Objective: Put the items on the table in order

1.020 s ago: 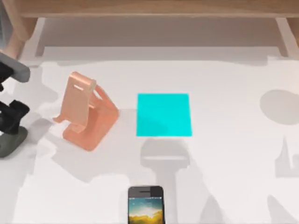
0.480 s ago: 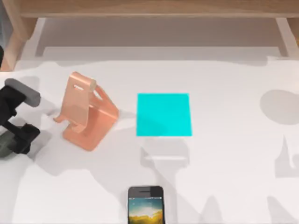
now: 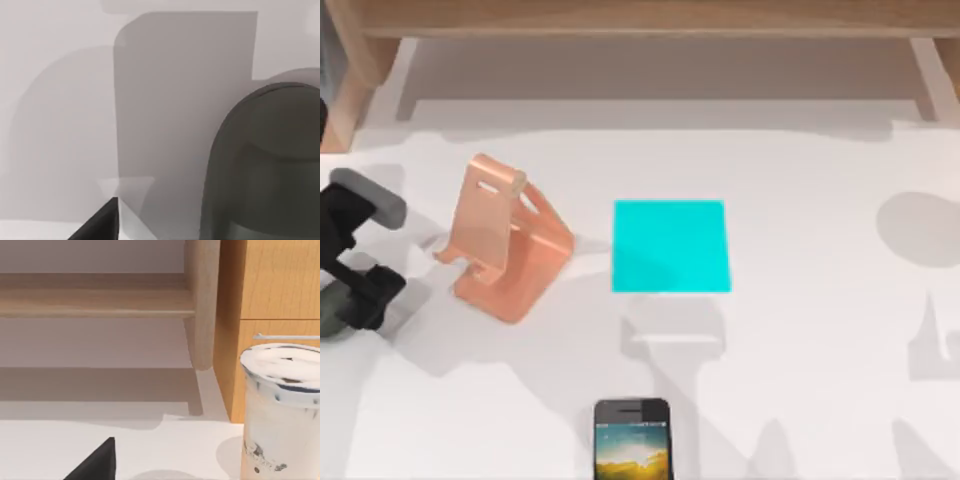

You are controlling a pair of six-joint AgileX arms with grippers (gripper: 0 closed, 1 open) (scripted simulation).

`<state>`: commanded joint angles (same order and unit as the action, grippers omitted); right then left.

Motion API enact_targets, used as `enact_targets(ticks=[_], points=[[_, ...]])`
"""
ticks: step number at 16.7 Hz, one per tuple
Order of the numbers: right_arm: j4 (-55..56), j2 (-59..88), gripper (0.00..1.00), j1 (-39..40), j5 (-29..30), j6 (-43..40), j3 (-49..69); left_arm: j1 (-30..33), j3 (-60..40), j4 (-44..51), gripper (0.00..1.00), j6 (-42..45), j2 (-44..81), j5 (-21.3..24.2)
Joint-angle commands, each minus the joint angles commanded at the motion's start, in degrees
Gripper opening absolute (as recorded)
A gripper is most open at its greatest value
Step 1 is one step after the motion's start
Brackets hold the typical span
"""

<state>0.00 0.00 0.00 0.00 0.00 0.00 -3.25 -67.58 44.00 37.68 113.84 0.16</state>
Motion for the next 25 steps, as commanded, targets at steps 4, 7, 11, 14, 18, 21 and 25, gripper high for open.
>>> enact_targets(ticks=[4, 7, 11, 14, 18, 21, 25], points=[[0.00, 0.00, 1.00, 0.00, 0.00, 0.00, 0.00, 0.00, 0.00, 0.00, 0.32, 0.00, 0.00, 0.00], [0.00, 0.00, 1.00, 0.00, 0.00, 0.00, 0.00, 0.00, 0.00, 0.00, 0.10, 0.00, 0.00, 0.00], [0.00, 0.00, 1.00, 0.00, 0.00, 0.00, 0.00, 0.00, 0.00, 0.00, 0.00, 0.00, 0.00, 0.00], [0.00, 0.00, 1.00, 0.00, 0.00, 0.00, 0.00, 0.00, 0.00, 0.00, 0.00, 0.00, 0.00, 0.00], [0.00, 0.00, 1.00, 0.00, 0.00, 0.00, 0.00, 0.12, -0.45, 0.72, 0.00, -0.19, -1.07, 0.33], [0.00, 0.00, 1.00, 0.00, 0.00, 0.00, 0.00, 0.21, -2.93, 4.38, 0.00, -0.10, -2.16, 0.39], [0.00, 0.00, 1.00, 0.00, 0.00, 0.00, 0.00, 0.37, -8.74, 13.55, 0.00, -0.07, -5.08, 0.36]])
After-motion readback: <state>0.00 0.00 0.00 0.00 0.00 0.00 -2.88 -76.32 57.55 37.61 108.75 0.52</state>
